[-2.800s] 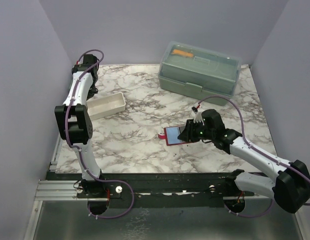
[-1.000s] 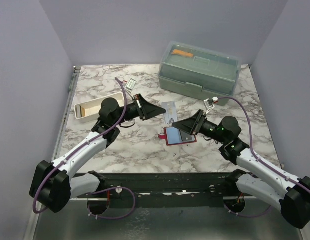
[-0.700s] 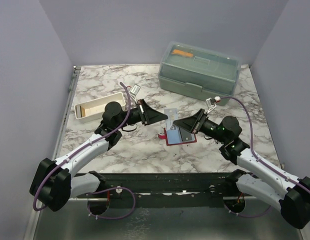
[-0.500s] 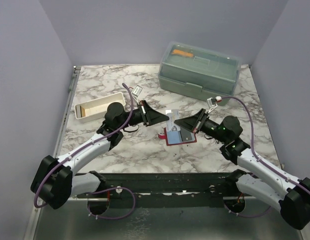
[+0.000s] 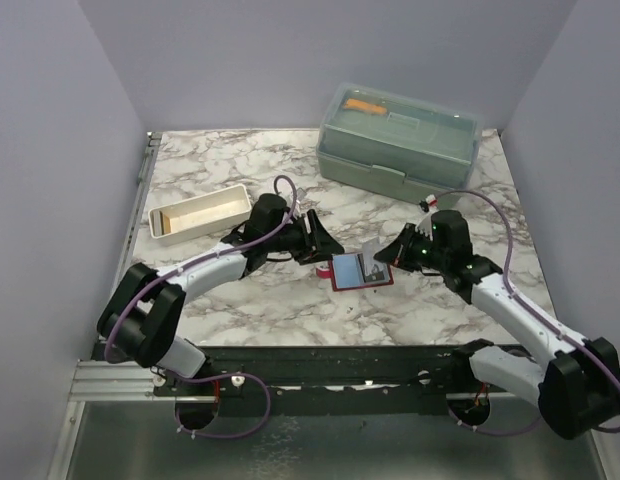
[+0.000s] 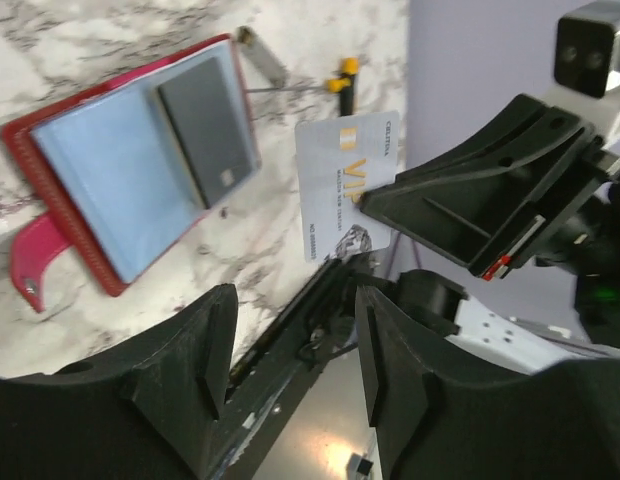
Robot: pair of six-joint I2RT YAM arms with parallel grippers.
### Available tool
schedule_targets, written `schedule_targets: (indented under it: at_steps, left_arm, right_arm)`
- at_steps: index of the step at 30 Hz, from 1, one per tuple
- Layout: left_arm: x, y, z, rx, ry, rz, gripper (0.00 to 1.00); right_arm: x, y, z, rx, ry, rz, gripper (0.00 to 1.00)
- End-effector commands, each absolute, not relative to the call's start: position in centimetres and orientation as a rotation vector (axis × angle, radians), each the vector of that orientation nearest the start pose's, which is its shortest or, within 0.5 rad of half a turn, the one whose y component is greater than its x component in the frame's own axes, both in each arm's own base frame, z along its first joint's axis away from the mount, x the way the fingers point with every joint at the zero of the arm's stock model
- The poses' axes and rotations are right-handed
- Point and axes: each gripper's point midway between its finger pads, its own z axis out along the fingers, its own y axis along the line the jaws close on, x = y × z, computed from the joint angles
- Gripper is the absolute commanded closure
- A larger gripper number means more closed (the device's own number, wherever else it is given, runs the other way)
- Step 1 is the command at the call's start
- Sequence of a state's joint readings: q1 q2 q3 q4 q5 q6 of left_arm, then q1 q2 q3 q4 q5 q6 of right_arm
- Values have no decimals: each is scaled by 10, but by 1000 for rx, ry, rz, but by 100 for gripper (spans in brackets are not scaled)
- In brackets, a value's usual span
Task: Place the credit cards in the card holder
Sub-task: Insert the credit card into the card holder.
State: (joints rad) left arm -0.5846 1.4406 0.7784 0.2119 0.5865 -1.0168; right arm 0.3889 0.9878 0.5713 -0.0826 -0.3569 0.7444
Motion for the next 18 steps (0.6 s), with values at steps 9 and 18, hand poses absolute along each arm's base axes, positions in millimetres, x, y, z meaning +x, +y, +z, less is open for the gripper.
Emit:
schedule_targets:
  at_steps: [9, 18]
  left_arm:
    - [247, -324, 67, -39, 2737, -1091, 44]
    - [260, -305, 40, -37, 2807, -731, 40]
  right_arm:
    - [245, 187, 86, -61, 2577, 1010, 100]
    - [256, 182, 70, -49, 2602, 1059, 100]
